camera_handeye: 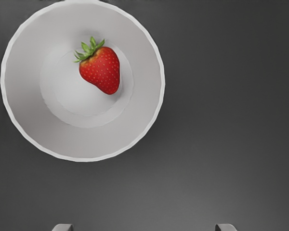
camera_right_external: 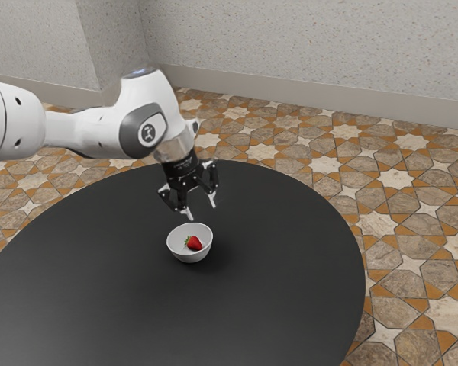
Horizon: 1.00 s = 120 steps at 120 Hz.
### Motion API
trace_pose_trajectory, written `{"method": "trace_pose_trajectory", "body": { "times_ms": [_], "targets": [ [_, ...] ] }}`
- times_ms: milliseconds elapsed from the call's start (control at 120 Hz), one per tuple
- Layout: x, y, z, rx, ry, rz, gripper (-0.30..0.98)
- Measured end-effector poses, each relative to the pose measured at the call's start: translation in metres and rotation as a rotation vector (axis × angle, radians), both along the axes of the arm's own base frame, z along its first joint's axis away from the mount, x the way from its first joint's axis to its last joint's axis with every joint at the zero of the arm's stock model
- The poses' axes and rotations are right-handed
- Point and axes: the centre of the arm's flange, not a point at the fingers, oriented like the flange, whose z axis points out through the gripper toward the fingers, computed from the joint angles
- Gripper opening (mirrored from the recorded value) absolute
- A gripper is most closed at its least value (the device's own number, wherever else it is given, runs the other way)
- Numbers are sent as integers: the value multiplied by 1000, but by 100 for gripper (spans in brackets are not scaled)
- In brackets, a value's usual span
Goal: Take strawberry from the bowl
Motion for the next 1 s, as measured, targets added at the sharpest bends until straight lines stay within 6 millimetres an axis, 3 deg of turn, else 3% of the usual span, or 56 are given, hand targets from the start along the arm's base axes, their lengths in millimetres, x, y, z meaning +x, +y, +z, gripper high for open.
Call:
{"method": "trace_pose_trajectory", "body": {
  "times_ms": [383,1000],
  "targets": [
    [10,9,-47,14,72,153,27],
    [19,31,-82,17,136,296,26]
  ]
}}
